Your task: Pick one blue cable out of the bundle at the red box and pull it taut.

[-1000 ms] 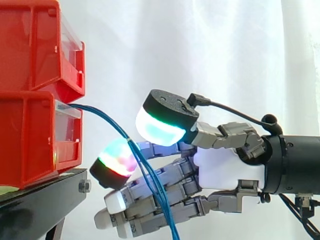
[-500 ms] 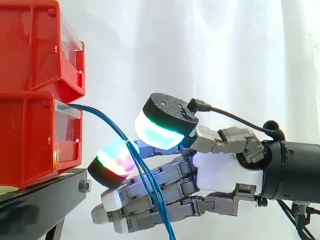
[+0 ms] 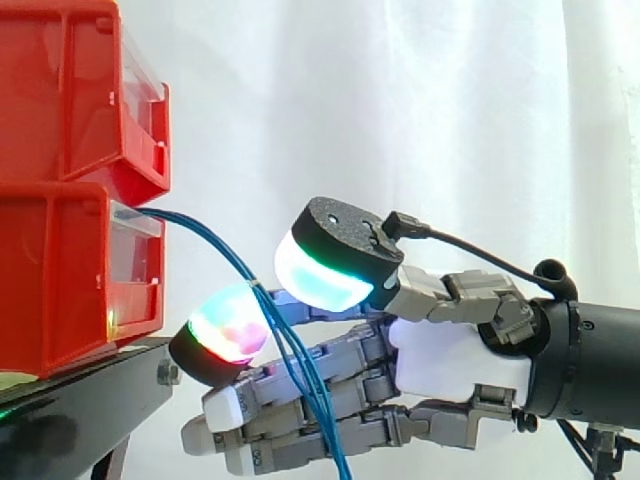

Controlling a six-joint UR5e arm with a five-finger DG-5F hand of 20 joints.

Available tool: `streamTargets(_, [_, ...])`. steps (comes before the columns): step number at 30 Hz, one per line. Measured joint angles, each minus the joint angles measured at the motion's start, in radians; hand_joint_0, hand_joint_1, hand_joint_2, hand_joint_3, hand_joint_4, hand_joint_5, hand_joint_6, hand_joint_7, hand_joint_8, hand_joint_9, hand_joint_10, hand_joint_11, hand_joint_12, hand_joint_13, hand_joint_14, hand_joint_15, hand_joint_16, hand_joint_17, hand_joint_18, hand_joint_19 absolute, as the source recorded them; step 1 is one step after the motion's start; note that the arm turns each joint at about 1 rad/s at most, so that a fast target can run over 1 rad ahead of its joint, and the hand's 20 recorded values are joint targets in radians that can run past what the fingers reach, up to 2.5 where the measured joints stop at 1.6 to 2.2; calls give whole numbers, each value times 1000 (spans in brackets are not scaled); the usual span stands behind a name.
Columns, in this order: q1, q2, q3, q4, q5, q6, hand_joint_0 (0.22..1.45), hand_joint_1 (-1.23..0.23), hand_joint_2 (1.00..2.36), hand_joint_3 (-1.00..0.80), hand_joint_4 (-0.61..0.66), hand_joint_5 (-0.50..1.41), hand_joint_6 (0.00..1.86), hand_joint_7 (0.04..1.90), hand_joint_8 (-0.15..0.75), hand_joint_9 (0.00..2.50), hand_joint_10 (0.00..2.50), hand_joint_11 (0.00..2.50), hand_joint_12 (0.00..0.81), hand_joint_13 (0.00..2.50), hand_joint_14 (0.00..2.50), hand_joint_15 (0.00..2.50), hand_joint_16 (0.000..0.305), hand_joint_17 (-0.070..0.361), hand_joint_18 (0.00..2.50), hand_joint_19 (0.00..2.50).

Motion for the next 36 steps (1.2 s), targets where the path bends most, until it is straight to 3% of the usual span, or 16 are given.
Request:
streamTargets(9, [4, -32, 6, 59, -1, 5, 537, -736, 1000, -500, 215, -108, 617, 1078, 410, 751, 13, 563, 449, 381, 7, 180, 59, 133, 245, 187])
streamTargets(22, [-1, -33, 17, 57, -15, 6, 576, -705, 1006, -412, 187, -111, 647, 1071, 408, 754, 11, 572, 444, 383, 8, 174, 58, 129, 239, 186])
streamTargets(36, [-3, -31, 39, 51, -41, 6, 604, -744, 1015, -212, 148, -182, 866, 861, 401, 727, 13, 586, 442, 388, 7, 175, 58, 131, 254, 169])
